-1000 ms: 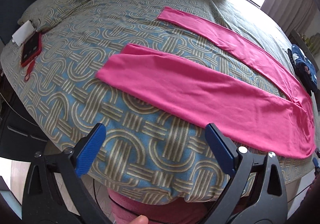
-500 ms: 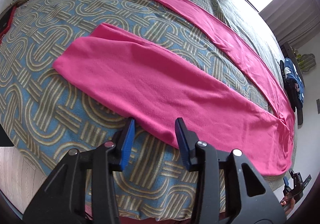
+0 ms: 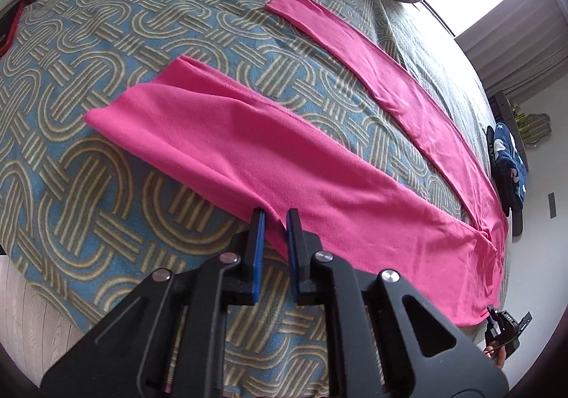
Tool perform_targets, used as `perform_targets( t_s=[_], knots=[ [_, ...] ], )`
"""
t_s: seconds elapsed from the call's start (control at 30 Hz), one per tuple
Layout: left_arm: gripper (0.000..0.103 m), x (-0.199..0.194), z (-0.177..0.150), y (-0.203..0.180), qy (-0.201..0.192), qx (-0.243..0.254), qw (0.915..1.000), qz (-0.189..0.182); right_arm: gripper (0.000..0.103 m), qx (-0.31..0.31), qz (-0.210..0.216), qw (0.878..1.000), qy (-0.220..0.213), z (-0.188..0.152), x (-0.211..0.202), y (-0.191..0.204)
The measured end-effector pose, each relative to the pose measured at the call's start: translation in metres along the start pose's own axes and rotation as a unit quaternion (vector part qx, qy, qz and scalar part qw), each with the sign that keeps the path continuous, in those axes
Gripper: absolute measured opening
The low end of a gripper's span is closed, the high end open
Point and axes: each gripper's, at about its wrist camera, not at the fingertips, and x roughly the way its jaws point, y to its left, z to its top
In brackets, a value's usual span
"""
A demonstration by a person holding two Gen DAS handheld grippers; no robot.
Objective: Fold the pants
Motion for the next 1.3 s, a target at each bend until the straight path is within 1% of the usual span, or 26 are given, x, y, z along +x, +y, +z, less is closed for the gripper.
perform_targets(
  t_s=[0.03,0.1,0.17,0.3,0.47,0.7,0.93,1.07,1.2,1.3],
  knots=[
    [0.007,0.000,0.001,0.000,-0.002,-0.002,1.0000,0.000,0.004,0.001,0.000,1.000,0.006,0.002,0.003,0.000],
    [0.005,-0.003,0.002,-0.001,-0.008,-0.004,0.9999,-0.004,0.004,0.025,0.015,1.000,0.005,0.003,0.002,-0.006],
    [0.004,-0.007,0.002,-0.003,-0.017,0.003,0.9999,-0.001,0.004,0.032,0.021,0.999,-0.003,0.004,-0.002,-0.008],
    [0.004,-0.017,0.006,-0.011,-0.034,0.019,0.9992,0.003,0.003,0.025,0.034,0.999,-0.016,0.007,-0.012,-0.004],
    [0.004,-0.028,0.011,-0.022,-0.054,0.037,0.9978,0.009,0.003,0.021,0.060,0.997,-0.035,0.016,-0.027,0.008],
    [0.003,-0.039,0.026,-0.035,-0.073,0.044,0.9964,0.004,0.003,0.002,0.081,0.995,-0.062,0.030,-0.043,0.031],
    [0.003,-0.043,0.058,-0.061,-0.098,0.056,0.9935,0.010,0.003,-0.024,0.095,0.992,-0.083,0.057,-0.047,0.066],
    [0.003,-0.040,0.082,-0.078,-0.108,0.062,0.9920,0.016,0.003,-0.046,0.092,0.990,-0.097,0.073,-0.043,0.092],
    [0.002,-0.036,0.111,-0.094,-0.120,0.068,0.9899,0.033,0.003,-0.063,0.082,0.990,-0.098,0.091,-0.028,0.117],
    [0.002,-0.028,0.138,-0.105,-0.123,0.067,0.9893,0.041,0.003,-0.069,0.074,0.991,-0.084,0.105,-0.009,0.135]
  ],
)
